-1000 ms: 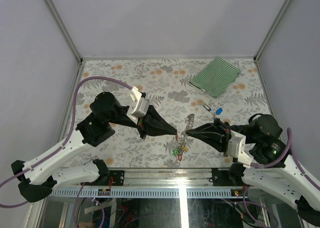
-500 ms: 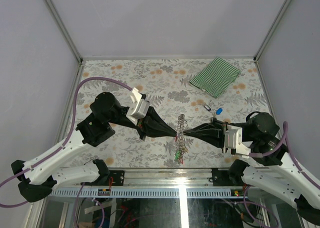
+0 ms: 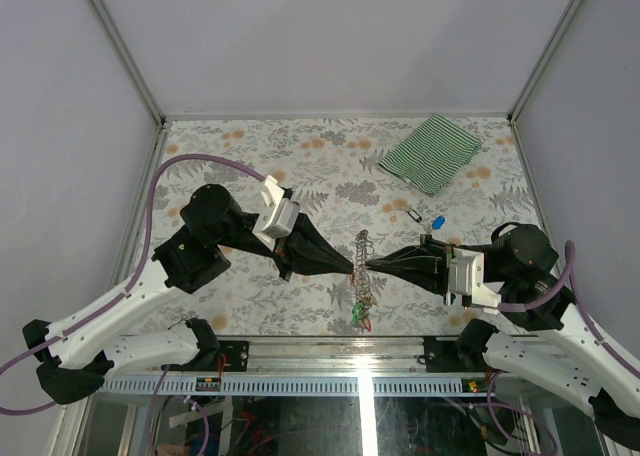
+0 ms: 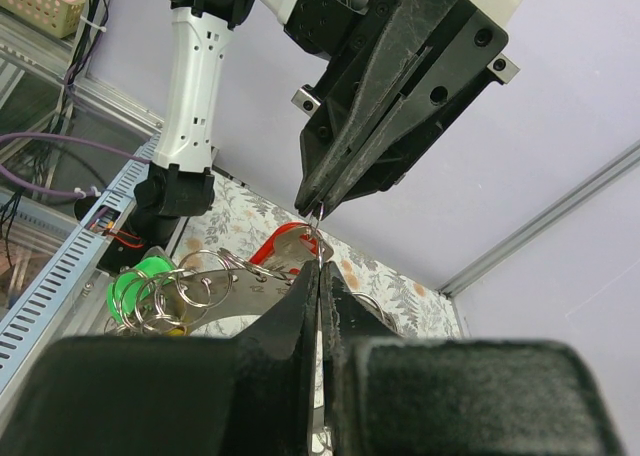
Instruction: Put the keys on the keyring
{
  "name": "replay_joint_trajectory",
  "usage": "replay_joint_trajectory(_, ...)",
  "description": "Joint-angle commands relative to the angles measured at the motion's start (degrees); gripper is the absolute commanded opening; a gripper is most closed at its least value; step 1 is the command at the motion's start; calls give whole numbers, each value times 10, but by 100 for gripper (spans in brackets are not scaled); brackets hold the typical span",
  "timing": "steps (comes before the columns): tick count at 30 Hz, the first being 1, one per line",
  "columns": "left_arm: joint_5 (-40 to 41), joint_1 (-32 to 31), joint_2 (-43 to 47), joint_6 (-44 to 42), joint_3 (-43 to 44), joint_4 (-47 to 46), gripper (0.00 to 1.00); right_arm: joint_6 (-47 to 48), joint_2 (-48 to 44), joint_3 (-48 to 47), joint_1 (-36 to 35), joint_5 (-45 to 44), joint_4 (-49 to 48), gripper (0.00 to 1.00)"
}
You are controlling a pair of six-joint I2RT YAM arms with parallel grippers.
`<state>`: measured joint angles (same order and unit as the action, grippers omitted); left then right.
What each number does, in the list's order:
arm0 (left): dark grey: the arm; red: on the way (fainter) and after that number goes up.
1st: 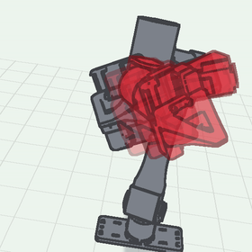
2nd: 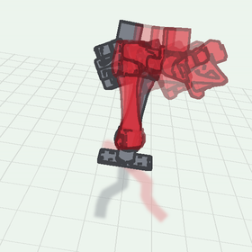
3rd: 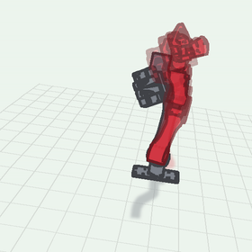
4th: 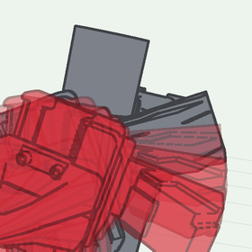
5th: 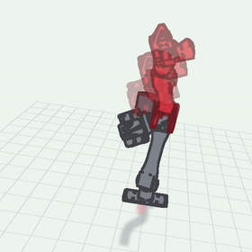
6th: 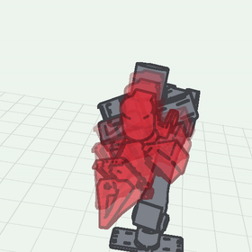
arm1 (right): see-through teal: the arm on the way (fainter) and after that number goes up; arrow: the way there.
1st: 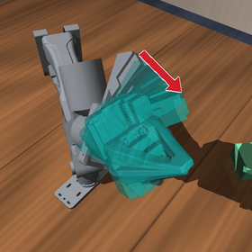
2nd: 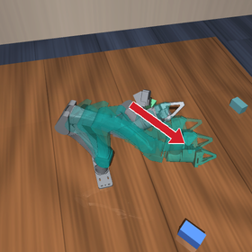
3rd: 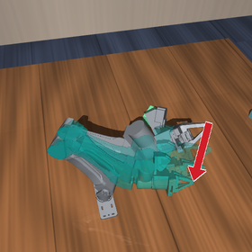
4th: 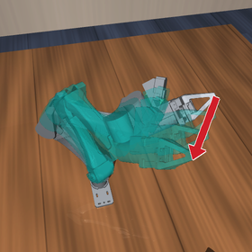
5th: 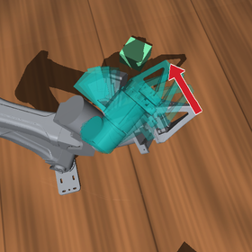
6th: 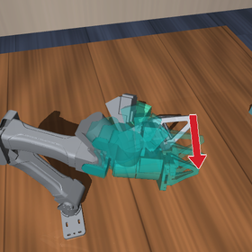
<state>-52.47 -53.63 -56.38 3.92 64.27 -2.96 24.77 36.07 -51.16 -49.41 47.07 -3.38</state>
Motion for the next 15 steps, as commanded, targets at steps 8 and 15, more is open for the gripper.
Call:
replay_joint_trajectory(8,2,-4,3,-10,9,-24,0,-6,-6,-26,-1,-2,-48,1)
replay_joint_trajectory(15,4,-4,4,-12,9,-24,0,-3,-8,-25,-1,-5,-45,1)
